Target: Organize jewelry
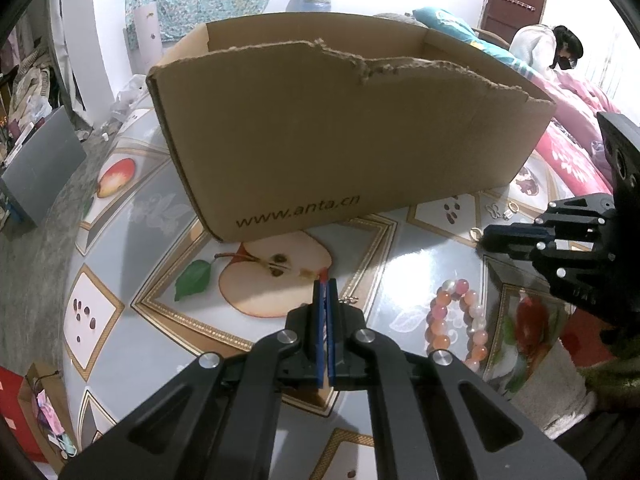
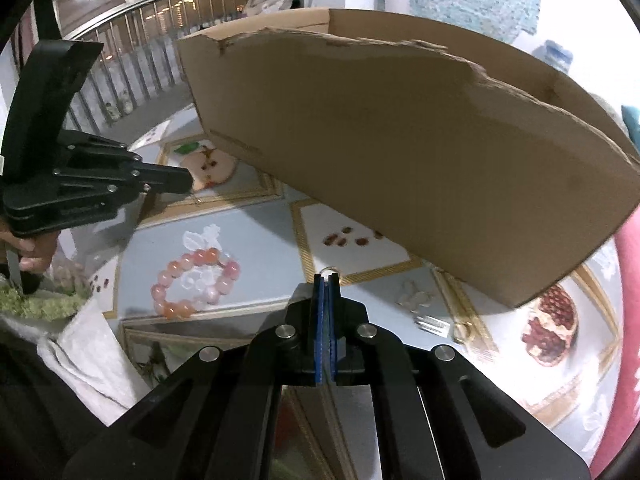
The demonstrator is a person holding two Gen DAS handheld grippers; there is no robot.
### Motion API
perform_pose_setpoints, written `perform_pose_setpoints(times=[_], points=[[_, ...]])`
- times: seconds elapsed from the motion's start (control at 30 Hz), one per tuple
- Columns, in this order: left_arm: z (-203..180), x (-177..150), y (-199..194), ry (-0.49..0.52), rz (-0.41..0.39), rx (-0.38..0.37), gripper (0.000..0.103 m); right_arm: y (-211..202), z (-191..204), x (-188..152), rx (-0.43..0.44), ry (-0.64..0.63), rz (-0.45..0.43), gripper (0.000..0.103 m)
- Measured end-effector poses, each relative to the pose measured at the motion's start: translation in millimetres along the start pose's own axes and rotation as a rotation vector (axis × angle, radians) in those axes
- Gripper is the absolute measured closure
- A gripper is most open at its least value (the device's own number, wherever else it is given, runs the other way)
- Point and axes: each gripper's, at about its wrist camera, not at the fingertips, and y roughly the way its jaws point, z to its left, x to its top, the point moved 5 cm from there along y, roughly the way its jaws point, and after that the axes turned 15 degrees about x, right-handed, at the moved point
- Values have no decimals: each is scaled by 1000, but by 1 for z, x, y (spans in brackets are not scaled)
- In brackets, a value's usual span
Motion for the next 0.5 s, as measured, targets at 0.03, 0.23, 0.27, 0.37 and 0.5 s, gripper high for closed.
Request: perform_pose_setpoints(times=[0.03, 0.23, 0.27, 0.37, 0.5], points=[[0, 0, 0, 0, 1, 1, 102, 1, 2, 1, 4, -2, -1, 100], [0, 0, 0, 4, 0, 2, 102, -3, 3, 3, -11, -37, -9, 83], [0, 0, 0, 3, 1, 2, 102, -3, 3, 3, -14, -48, -9, 79], [1, 0, 0, 3, 1, 2, 102, -1, 4, 6, -26, -100, 3, 79], [1, -2, 1, 3, 5, 4, 102, 6, 3, 10, -15, -154, 20, 79]])
